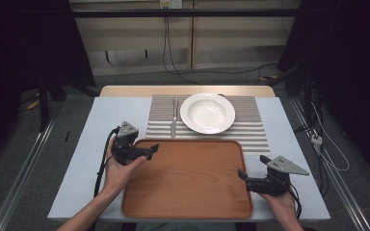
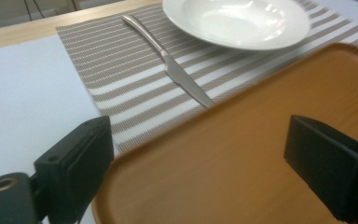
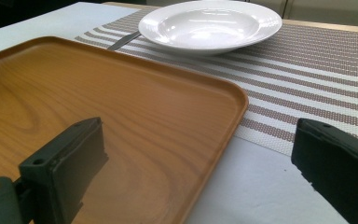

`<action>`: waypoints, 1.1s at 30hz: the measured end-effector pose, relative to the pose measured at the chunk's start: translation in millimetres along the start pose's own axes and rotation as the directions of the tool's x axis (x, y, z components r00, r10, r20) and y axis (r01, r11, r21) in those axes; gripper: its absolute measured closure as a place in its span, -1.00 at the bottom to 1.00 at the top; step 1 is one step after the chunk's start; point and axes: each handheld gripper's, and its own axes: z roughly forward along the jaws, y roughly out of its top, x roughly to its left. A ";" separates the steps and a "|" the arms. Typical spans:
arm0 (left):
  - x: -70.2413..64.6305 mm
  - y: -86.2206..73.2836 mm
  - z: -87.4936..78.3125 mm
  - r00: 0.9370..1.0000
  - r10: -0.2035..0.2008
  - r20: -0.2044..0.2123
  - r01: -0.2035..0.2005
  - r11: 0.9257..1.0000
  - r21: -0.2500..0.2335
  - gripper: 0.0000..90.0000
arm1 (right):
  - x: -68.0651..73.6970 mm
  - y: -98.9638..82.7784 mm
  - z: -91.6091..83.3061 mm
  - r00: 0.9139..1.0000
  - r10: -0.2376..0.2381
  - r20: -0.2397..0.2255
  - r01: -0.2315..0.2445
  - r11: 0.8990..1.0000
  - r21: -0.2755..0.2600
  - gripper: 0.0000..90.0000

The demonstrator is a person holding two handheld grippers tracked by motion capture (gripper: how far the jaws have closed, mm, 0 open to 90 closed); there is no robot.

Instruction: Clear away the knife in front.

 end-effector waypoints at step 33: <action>27.5 76.4 106.8 0.997 -0.012 -0.076 0.019 0.995 0.100 -0.57 | 3.5 3.1 2.9 1.000 -0.009 -0.021 0.009 1.000 -0.005 -0.93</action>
